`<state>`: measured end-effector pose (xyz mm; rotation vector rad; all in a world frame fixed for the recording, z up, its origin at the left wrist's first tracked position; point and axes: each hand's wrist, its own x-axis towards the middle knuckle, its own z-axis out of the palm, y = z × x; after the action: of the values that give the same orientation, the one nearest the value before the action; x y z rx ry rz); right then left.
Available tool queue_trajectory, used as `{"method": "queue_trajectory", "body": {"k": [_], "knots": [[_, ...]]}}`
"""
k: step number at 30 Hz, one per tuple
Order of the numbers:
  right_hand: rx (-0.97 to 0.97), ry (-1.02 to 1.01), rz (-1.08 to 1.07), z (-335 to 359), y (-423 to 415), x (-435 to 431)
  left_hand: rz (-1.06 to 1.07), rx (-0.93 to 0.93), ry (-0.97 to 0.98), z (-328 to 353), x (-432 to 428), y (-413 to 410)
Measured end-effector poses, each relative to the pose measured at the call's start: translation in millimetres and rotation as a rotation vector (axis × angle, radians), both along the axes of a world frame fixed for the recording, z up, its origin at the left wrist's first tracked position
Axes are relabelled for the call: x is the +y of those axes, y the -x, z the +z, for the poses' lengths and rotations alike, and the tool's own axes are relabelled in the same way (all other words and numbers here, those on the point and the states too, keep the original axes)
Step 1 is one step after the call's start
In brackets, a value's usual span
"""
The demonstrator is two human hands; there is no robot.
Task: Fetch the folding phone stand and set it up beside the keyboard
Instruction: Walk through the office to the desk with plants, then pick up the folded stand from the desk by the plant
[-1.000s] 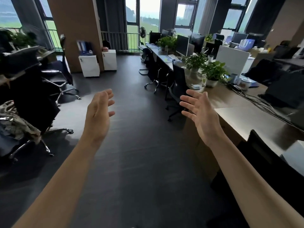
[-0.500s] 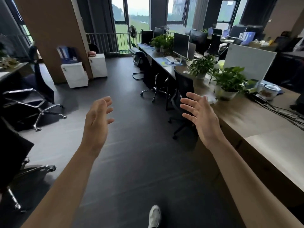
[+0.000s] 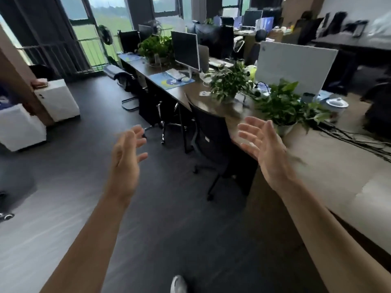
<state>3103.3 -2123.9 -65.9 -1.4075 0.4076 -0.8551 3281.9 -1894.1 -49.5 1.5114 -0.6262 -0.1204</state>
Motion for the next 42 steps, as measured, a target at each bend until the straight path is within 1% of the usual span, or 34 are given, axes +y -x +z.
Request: {"method": "queue_trajectory", "body": {"k": [6, 8, 12, 16, 19, 23, 25, 27, 30, 34, 36, 38, 42], "knots": [[0.024, -0.016, -0.291, -20.2, -42.2, -114.2, -0.304, 0.0, 0.011, -26.2, -180.4, -95.6], [0.053, -0.034, -0.397, -25.6, -55.2, -151.8, -0.435, 0.018, 0.0, -32.3, -246.8, -121.1], [0.042, -0.08, -0.549, -36.4, -71.5, -209.5, -0.584, 0.055, -0.027, -48.2, -357.5, -145.8], [0.046, -0.16, -0.734, -67.0, -81.3, -263.3, -0.715, 0.087, -0.133, -78.6, -457.7, -140.8], [0.051, -0.236, -0.864, -99.8, -90.5, -301.6, -0.766, 0.076, -0.194, -108.2, -518.4, -135.2], [0.088, -0.292, -0.97, -151.7, -107.1, -373.8, -0.734, 0.059, -0.269, -159.4, -600.1, -132.2], [0.188, -0.298, -1.023, -182.8, -116.3, -411.0, -0.688, 0.053, -0.327, -190.3, -633.4, -131.4], [0.34, -0.314, -1.07, -216.9, -126.6, -440.5, -0.637, 0.05, -0.391, -223.7, -657.6, -133.3], [0.579, -0.369, -1.083, -268.0, -142.1, -468.4, -0.61, 0.07, -0.493, -272.7, -683.4, -139.0], [0.824, -0.51, -0.925, -326.8, -159.8, -479.1, -0.642, 0.08, -0.688, -331.1, -704.9, -143.4], [0.919, -0.517, -0.844, -344.8, -167.0, -482.8, -0.675, 0.095, -0.795, -350.8, -710.7, -142.9], [0.95, -0.515, -0.831, -355.9, -172.7, -489.9, -0.69, 0.087, -0.836, -363.1, -714.6, -141.9], [0.923, -0.493, -0.826, -367.0, -181.2, -506.5, -0.707, 0.086, -0.861, -372.9, -725.2, -141.8]]}}
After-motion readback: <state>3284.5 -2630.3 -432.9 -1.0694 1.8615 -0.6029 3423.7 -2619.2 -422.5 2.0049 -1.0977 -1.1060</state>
